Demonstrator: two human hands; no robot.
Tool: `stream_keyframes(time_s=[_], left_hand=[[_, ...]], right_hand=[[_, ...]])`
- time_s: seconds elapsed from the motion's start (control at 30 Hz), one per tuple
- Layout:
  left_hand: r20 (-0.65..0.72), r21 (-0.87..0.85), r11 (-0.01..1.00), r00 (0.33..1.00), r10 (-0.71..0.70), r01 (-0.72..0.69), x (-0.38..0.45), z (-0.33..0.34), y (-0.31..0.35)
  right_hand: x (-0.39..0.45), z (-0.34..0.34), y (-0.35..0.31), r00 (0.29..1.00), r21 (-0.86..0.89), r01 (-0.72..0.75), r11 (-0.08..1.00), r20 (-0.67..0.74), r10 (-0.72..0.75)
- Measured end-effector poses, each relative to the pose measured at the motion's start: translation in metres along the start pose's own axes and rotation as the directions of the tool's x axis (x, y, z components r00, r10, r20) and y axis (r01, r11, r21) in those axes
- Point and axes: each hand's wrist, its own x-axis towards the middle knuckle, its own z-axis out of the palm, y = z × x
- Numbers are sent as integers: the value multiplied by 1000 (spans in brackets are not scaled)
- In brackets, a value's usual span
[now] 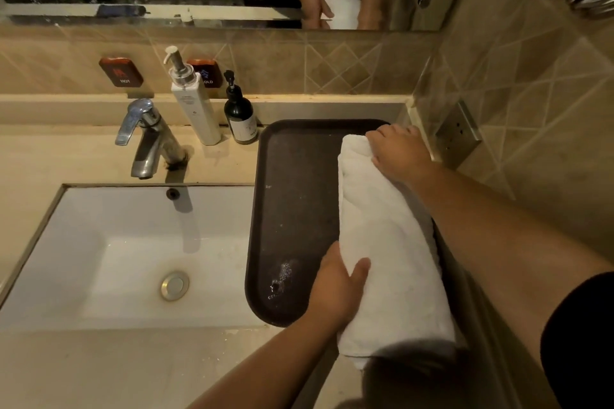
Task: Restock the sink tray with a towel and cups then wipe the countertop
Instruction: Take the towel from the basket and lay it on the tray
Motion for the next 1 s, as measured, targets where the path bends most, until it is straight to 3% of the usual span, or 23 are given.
stream_keyframes(time_s=[0.07,0.13,0.2,0.3,0.67,0.87,1.0], left_hand=[[-76,288,949,985,152,-124,-10,2,5],[-42,555,791,941,335,-257,-16,6,10],[84,659,657,904,419,-366,-16,10,14],[253,692,562,882,398,-453,-10,18,9],[307,736,543,914,264,-404,-4,19,2],[404,763,503,907,119,-406,-5,-18,31],[252,770,559,951,179,-309,-12,-75,63]], right_hand=[[-21,9,-3,993,-8,-69,998,-92,68],[-42,17,-12,979,39,-174,984,-101,177],[-58,25,-23,966,131,-242,961,-63,252],[-69,40,-30,974,174,-226,959,31,224],[-59,60,-26,973,113,-202,973,132,187],[-42,23,-25,913,1,-213,977,356,199],[-32,-40,-26,885,143,-155,978,460,72]])
